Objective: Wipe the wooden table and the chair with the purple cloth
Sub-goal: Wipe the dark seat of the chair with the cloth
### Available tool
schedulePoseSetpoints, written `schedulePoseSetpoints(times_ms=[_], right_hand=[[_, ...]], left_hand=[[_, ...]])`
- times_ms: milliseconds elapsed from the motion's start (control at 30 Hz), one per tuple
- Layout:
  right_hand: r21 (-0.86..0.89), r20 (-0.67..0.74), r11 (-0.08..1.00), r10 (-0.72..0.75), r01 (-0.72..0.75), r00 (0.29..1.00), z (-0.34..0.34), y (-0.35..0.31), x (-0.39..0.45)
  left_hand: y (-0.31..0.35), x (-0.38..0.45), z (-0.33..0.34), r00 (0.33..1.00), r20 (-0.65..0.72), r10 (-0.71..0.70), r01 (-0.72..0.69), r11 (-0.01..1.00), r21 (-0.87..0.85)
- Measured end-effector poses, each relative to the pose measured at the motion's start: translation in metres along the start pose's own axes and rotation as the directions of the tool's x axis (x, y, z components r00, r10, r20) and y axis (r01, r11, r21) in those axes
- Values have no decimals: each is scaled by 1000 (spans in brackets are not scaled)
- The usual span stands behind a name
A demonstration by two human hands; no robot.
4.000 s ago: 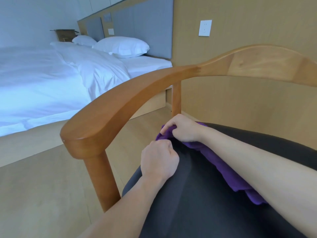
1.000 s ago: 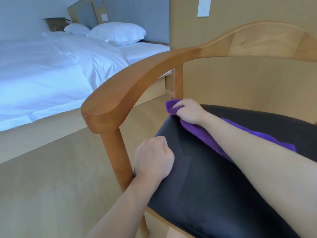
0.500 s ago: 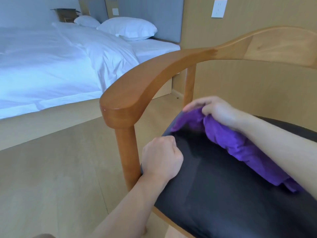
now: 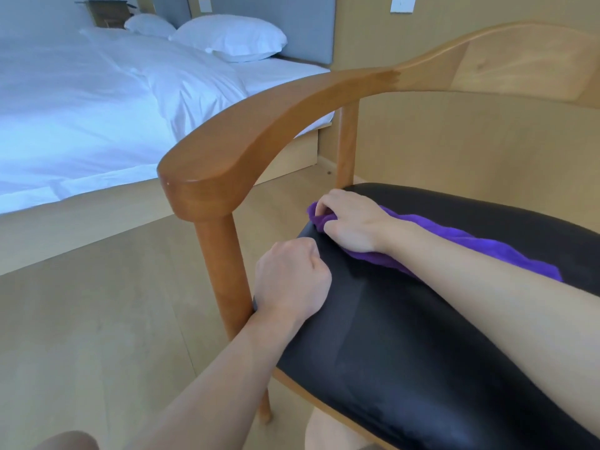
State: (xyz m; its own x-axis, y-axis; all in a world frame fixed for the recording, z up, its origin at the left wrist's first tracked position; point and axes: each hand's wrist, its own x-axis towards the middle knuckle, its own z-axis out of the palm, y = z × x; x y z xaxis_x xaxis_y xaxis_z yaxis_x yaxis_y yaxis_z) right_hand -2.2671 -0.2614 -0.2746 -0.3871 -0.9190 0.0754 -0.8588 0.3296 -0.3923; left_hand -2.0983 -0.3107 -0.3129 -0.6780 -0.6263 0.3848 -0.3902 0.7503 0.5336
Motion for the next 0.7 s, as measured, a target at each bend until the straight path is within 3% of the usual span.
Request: schedulePoseSetpoints(times_ms=[300,433,500,567,633,667,700], right_hand=[[44,99,993,-112,108,989,-7,-54,-133],[222,214,973,-114,65,970,-31,-65,-158],[411,47,911,-49,26,998,-43,-56,-147],[647,-189,763,154,5,970,-54,-42,-125],[777,-203,628,311,-41,928,-51,-37,-104],[741,-153,662,329,-112,932,-44,-40,-97],[604,-88,774,302,-190,949,-33,-43,-92]], left_hand=[[4,-3,-4,998,-62,-5,2,999,-42],[5,0,-9,997,-50,-53,50,997,-60],[4,1,-8,997,-43,-59,57,997,-61],[3,-1,-7,997,-46,-61,57,994,-89],[2,-3,-8,996,-50,-70,62,987,-150],[2,-4,-9,996,-53,-74,64,982,-175],[1,-4,-10,995,-59,-80,67,978,-199]])
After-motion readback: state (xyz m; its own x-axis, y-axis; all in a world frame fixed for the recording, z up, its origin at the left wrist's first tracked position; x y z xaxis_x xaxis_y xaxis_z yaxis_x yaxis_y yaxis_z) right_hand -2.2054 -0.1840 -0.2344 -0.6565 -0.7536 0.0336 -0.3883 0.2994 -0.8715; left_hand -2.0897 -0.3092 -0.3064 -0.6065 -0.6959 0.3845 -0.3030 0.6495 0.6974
